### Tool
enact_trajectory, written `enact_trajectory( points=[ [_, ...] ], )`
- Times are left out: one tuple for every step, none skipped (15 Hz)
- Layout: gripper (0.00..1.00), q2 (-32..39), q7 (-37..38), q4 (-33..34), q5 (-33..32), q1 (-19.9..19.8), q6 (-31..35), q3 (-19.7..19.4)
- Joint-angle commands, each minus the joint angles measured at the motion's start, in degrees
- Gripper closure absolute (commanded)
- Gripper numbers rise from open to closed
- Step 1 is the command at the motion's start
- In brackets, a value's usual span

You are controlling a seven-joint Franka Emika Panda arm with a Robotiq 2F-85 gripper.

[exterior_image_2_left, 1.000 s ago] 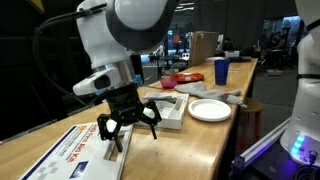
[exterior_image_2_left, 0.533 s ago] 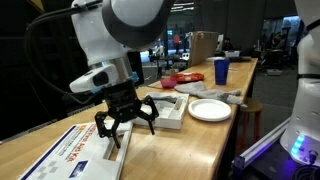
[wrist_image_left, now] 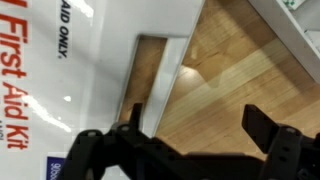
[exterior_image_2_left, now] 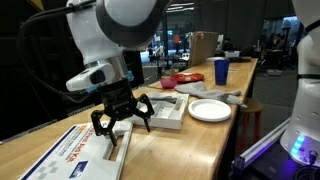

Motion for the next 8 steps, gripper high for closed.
enact_trajectory(
  points=[
    [0.0, 2.07, -0.81, 1.67, -1.42, 0.04, 1.04, -0.62],
    [0.0, 2.6, -1.1, 1.83, -1.24, -0.03, 1.61, -0.8],
    [0.0, 3.03, -1.28, 1.95, -1.22, 0.01, 2.12, -0.99],
    [0.0, 3.58, -1.44, 2.25, -1.19, 0.11, 2.34, -1.17],
    [0.19, 3.88, -1.55, 2.33, -1.32, 0.2, 2.48, -1.39],
    [0.26, 4.17, -1.48, 2.64, -1.33, 0.29, 2.15, -1.55],
    [0.31, 4.36, -1.5, 2.88, -1.34, 0.34, 2.03, -1.65],
    [0.38, 4.15, -1.57, 2.99, -1.27, 0.26, 2.33, -1.65]
  ],
)
